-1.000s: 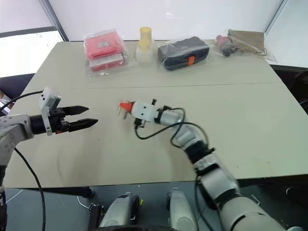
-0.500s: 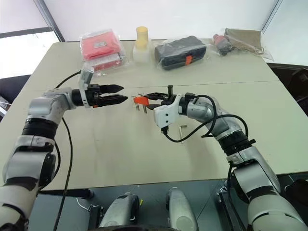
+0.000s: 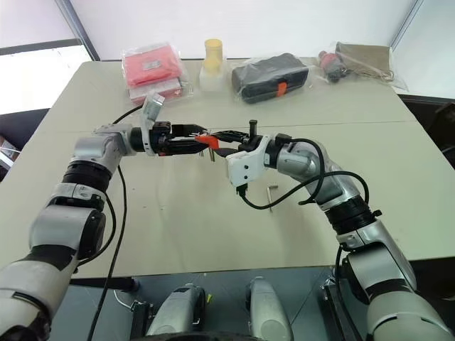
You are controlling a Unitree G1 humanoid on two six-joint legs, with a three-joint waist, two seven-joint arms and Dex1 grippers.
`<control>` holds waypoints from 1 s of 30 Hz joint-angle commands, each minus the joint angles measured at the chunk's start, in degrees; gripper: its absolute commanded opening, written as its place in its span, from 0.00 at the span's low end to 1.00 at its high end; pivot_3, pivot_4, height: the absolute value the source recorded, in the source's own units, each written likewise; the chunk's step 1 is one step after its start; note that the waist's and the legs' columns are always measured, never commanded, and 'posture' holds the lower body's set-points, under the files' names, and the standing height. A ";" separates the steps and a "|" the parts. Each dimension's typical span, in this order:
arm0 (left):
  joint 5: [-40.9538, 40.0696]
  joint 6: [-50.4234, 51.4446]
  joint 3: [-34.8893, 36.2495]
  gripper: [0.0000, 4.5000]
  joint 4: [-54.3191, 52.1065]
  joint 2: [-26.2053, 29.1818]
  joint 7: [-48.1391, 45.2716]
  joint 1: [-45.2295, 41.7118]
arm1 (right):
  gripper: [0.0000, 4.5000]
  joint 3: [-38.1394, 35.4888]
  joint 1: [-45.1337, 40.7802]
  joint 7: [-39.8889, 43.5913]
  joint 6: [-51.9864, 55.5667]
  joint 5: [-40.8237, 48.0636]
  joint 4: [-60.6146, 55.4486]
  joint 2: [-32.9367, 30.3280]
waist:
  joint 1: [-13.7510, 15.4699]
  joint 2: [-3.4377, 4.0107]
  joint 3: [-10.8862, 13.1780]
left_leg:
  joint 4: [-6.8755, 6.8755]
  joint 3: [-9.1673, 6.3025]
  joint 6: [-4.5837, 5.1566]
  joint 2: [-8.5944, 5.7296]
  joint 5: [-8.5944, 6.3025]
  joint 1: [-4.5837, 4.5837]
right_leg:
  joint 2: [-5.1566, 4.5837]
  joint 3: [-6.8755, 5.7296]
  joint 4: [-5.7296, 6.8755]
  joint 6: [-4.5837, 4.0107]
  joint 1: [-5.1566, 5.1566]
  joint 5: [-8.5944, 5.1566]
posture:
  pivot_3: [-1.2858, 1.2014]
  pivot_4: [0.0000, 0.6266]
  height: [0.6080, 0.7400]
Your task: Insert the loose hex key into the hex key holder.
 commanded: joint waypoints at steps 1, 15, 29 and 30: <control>0.12 -0.79 1.37 1.00 0.09 -0.45 -0.52 -2.10 | 0.22 -2.04 -0.06 -0.47 0.72 1.10 -3.09 -0.11 | -0.06 0.00 0.00 | 0.00 0.00 0.00 0.00 0.00 0.01 | 0.01 0.00 0.01 0.00 0.00 0.00 | 0.52 0.24 1.00; 0.90 -0.82 1.71 0.14 -0.13 -2.62 -1.80 -1.56 | 0.22 -2.10 0.61 -1.10 2.13 0.78 -4.52 0.35 | 0.08 -0.01 0.00 | 0.02 -0.01 0.00 0.00 0.00 0.01 | 0.00 0.00 0.04 0.00 0.00 0.00 | 0.52 0.24 1.00; 2.79 -3.05 1.59 0.00 0.78 -2.76 -0.53 -0.91 | 0.65 -2.47 1.43 -1.13 5.49 0.24 -5.98 0.23 | 0.05 -0.01 0.01 | 0.03 -0.02 0.00 0.00 0.00 0.01 | 0.01 0.00 0.05 0.00 0.00 0.00 | 0.52 0.24 1.00; 2.89 -3.05 1.62 0.00 0.70 -2.65 -0.56 -0.81 | 0.74 -2.47 1.49 -1.49 5.69 -0.62 -5.87 -0.16 | 0.06 -0.01 0.01 | 0.03 -0.03 0.00 0.00 0.00 0.01 | 0.01 0.00 0.05 0.00 0.00 0.00 | 0.52 0.24 1.00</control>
